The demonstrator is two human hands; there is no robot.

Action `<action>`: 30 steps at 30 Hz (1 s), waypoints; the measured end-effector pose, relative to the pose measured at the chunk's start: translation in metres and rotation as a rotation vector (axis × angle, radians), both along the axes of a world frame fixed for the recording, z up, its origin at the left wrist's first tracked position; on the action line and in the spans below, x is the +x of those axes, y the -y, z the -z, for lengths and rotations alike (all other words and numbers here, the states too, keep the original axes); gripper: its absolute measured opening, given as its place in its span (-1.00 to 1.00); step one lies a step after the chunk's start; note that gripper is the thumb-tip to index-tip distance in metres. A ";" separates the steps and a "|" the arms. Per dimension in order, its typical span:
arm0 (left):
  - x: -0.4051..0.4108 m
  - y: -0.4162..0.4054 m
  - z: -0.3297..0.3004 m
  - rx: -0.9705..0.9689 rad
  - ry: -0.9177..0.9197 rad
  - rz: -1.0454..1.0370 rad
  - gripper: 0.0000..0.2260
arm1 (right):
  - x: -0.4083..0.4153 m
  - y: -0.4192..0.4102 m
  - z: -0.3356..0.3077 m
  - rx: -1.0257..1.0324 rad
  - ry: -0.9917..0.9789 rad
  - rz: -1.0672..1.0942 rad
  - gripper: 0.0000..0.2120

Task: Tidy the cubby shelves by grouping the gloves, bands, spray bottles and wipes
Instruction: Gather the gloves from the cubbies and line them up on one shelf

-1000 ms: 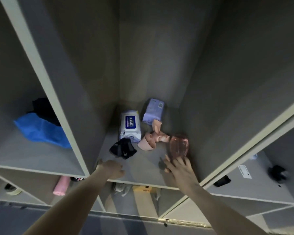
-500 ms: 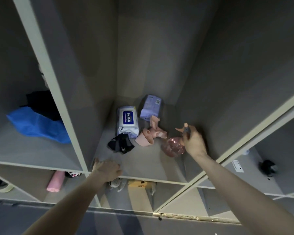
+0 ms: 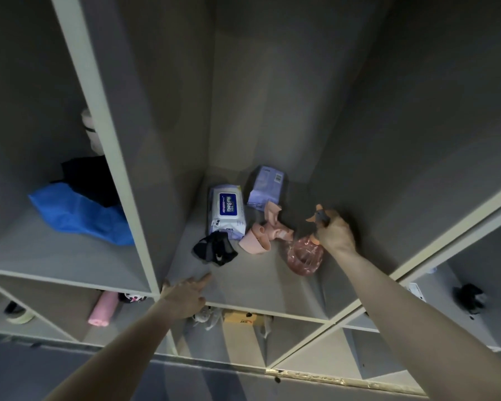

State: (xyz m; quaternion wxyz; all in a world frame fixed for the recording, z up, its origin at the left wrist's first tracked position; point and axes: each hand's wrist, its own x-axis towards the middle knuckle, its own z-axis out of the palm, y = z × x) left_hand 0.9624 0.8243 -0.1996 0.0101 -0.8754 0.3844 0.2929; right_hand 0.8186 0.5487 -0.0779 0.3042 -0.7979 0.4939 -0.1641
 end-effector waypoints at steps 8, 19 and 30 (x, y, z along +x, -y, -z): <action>0.000 0.003 -0.011 0.021 -0.026 -0.011 -0.42 | 0.003 -0.019 -0.003 -0.331 -0.193 -0.072 -0.49; 0.001 0.001 -0.040 0.039 -0.201 0.085 -0.46 | 0.002 -0.075 -0.005 -0.157 -0.312 -0.495 -0.46; 0.019 -0.026 -0.092 -0.635 -0.424 -0.429 -0.66 | -0.022 -0.133 0.031 0.029 -0.268 -0.649 -0.42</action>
